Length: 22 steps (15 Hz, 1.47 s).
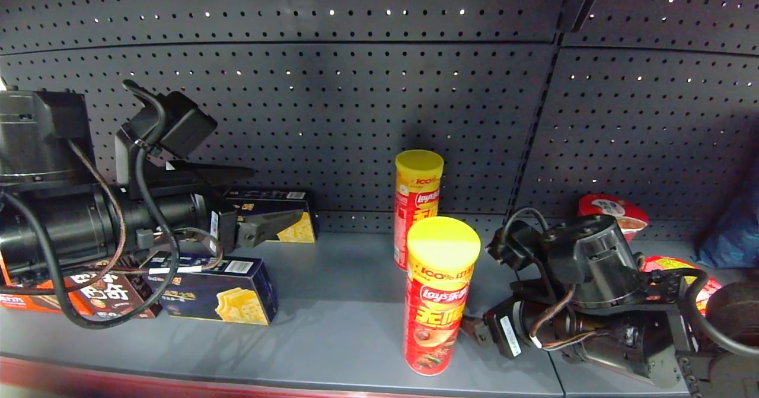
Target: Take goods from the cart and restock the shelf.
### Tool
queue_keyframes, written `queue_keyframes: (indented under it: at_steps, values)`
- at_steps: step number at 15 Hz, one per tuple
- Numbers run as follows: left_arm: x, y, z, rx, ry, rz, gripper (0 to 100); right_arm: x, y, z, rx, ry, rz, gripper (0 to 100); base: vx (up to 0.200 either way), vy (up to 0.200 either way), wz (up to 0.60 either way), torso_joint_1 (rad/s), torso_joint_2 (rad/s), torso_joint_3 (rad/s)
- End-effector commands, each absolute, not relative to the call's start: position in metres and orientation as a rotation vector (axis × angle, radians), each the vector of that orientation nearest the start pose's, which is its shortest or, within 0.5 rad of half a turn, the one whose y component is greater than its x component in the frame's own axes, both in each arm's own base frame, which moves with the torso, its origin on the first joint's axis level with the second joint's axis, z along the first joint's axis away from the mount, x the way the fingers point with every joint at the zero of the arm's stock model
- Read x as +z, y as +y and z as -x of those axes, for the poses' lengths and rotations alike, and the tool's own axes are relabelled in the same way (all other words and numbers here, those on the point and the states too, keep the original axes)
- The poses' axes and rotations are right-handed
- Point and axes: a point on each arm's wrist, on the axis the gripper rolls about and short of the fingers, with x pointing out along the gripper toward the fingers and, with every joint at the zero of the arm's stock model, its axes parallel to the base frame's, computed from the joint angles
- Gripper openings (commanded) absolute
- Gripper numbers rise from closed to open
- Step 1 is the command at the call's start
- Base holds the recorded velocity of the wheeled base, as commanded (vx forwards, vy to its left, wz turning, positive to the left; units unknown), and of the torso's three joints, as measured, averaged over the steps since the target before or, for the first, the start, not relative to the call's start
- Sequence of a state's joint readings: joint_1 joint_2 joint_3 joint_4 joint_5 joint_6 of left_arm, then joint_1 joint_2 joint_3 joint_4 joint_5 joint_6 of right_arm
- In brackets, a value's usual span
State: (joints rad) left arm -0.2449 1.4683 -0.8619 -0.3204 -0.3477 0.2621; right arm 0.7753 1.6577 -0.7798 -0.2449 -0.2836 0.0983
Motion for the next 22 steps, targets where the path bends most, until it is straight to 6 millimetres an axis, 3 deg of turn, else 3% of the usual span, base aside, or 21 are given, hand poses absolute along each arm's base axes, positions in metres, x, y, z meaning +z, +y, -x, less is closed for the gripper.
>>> queue_keyframes:
  at_steps: [1,8,15,22]
  values:
    - [0.231,-0.069,-0.244,-0.623,0.215,-0.238,100,0.152,0.192,-0.205,0.447,0.573,0.23,100,0.0,0.0,0.0,0.0,0.0,0.0]
    - [0.23,-0.069,-0.245,-0.622,0.22,-0.237,100,0.15,0.2,-0.205,0.469,0.564,0.229,100,0.0,0.0,0.0,0.0,0.0,0.0]
    - [0.224,-0.068,-0.242,-0.625,0.24,-0.236,100,0.152,0.18,-0.186,0.469,0.568,0.228,100,0.0,0.0,0.0,0.0,0.0,0.0]
    - [0.223,-0.068,-0.242,-0.626,0.244,-0.236,100,0.152,0.196,-0.191,0.498,0.56,0.234,100,0.0,0.0,0.0,0.0,0.0,0.0]
